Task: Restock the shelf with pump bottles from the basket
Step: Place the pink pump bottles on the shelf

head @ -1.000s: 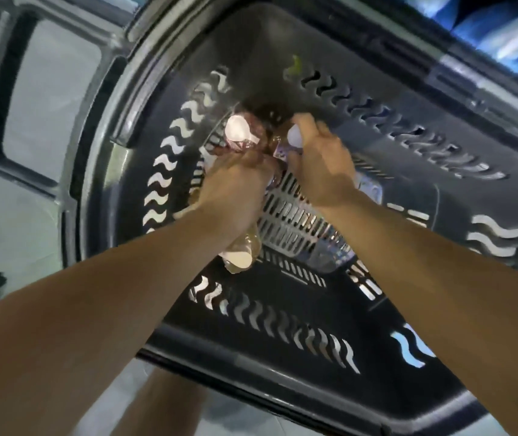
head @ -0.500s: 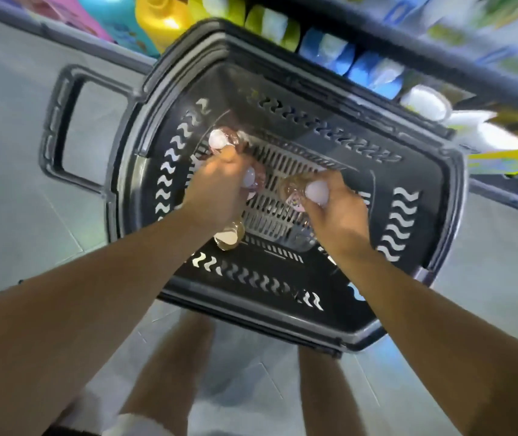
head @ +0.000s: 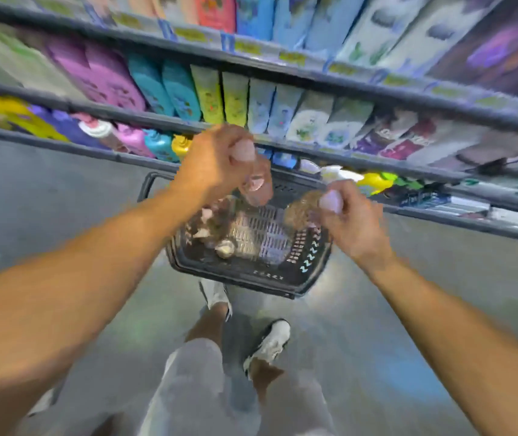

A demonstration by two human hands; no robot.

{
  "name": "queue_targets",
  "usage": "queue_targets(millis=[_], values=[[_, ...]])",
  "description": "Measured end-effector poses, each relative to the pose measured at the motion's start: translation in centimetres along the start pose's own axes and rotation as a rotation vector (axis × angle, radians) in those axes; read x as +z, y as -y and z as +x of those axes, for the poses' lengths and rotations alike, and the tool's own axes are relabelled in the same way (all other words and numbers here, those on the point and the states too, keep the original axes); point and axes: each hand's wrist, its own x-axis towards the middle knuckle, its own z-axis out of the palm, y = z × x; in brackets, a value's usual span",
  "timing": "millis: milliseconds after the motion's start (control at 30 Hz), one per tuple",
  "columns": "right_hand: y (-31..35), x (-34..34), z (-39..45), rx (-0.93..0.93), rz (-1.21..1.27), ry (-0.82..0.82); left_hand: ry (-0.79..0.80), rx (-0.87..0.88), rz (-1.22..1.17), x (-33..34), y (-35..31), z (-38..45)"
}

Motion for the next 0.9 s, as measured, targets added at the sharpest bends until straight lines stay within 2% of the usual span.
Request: queue_targets(millis=[133,333,600,800,900], values=[[3.5,-7.0,-2.4,0.015,0.044,-0.107,-0.077,0.105,0.028,-4.4,-7.2,-3.1],[7.5,-18.2,-5.7,-0.081,0.18,-0.223,-0.178,0.201,0.042,-9.9,-18.1,-7.4],[12.5,-32.3,-9.8,-0.277,0.114,-0.387,-0.319,0.39,0.053,-16.0,-29.2,-10.8],[15.4,-39.8,-11.0,-0.353,0.068,-0.486,-0.319,0.496,0.054,-19.3,-35.8,-10.7],[16.8,-42.6,-10.6,-0.366,0.055,-0.516,-0.371,0.532,0.059,-20.7,-38.0,-9.6]])
